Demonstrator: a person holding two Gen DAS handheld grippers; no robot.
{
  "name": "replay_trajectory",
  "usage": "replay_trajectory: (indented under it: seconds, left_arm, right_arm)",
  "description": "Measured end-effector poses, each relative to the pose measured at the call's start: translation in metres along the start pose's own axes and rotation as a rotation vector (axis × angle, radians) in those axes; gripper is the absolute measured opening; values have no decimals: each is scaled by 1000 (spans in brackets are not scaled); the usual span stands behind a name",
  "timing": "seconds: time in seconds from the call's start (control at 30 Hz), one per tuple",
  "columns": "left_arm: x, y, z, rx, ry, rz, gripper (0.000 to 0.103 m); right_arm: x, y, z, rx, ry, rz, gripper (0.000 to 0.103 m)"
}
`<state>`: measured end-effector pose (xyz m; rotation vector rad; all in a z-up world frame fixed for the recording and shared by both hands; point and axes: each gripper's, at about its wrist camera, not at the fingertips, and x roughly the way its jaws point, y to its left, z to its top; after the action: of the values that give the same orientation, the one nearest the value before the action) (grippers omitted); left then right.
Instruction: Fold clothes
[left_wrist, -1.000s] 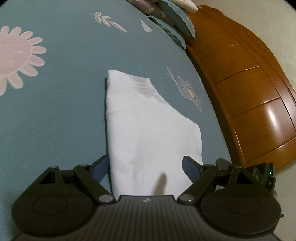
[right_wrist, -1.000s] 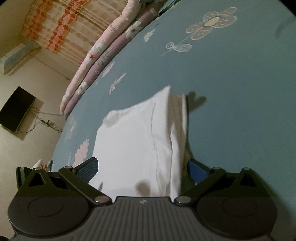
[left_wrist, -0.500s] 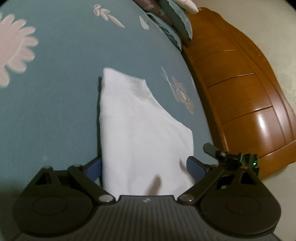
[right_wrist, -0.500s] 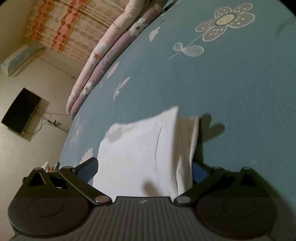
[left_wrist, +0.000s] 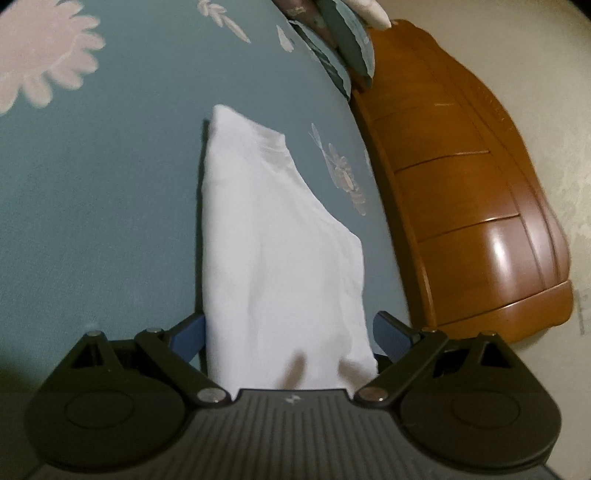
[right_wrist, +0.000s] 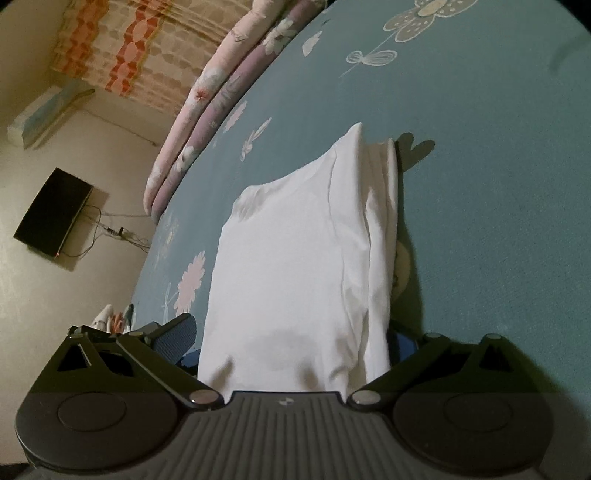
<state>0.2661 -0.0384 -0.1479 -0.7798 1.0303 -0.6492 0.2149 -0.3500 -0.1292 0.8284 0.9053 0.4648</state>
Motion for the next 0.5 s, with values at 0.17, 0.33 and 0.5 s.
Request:
replay_trajectory:
  seconds: [0.17, 0.33, 0.5]
  left_arm:
    - [21, -5, 14, 52, 30, 7, 94]
    - [12, -1, 5, 68, 113, -35, 94]
    - [15, 4, 12, 70, 146, -46, 90]
  right_arm:
    - [13, 4, 15, -18, 5, -22, 103]
    - [10, 5, 9, -51, 1, -9, 103]
    - [6, 7, 1, -101, -5, 2, 103]
